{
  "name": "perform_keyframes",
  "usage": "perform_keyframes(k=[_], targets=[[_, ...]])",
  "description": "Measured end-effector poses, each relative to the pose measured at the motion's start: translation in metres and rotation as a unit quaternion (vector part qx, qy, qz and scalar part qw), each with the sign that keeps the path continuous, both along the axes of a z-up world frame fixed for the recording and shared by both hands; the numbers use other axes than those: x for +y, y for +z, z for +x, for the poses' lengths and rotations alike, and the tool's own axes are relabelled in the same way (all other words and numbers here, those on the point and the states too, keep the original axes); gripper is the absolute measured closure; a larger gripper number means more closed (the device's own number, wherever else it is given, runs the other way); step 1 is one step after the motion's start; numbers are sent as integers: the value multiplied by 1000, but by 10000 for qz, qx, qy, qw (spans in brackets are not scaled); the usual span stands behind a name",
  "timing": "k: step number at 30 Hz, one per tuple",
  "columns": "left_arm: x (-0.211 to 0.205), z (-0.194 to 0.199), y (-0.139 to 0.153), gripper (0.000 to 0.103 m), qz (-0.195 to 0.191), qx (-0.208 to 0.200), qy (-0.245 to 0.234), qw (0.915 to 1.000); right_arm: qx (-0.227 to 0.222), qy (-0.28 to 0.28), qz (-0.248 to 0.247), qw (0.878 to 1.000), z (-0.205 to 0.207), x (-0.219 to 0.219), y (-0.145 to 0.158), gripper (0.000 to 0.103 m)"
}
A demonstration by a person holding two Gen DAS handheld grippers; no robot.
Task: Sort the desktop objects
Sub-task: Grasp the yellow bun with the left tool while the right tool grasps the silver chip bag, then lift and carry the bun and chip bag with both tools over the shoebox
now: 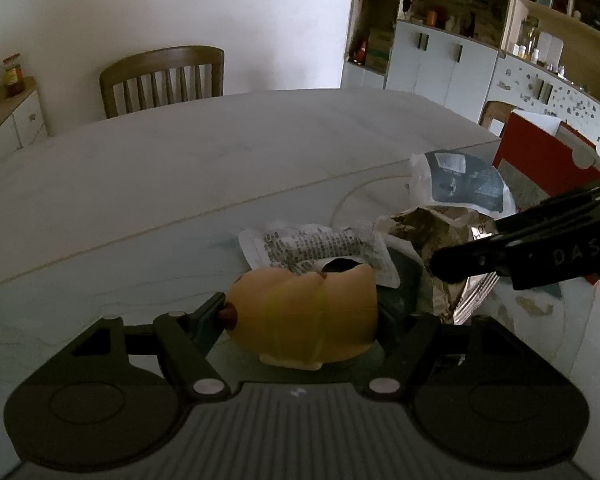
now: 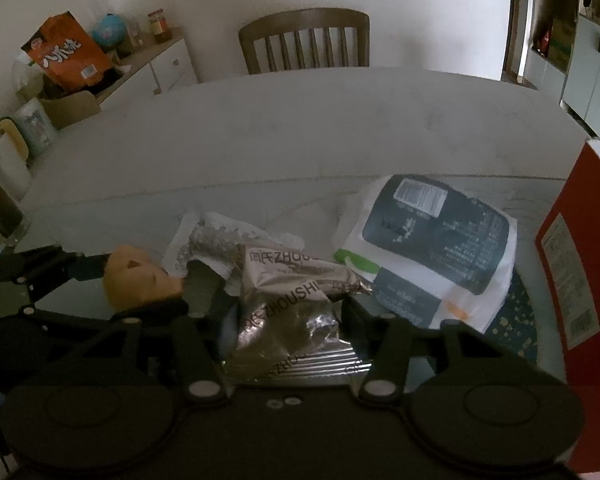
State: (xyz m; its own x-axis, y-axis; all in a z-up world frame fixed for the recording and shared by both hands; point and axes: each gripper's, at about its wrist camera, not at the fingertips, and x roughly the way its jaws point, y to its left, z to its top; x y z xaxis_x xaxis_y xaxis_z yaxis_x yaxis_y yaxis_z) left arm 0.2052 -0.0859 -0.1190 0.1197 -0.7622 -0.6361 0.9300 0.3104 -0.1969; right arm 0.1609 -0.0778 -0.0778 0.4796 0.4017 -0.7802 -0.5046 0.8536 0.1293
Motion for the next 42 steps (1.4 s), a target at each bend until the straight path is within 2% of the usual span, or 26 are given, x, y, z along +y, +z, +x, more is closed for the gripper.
perform_keyframes(k=[20, 31, 42], targets=[[9, -21, 51, 29, -196, -114, 65, 9997, -216, -41, 261, 9994, -16, -32, 41, 49], [2, -51, 92, 29, -296, -285, 26, 9992, -323, -39, 515, 9981, -31, -71, 73, 49], [-17, -88, 135, 29, -346, -443, -45, 9984, -638, 36, 696, 9955, -43, -120, 113, 49]])
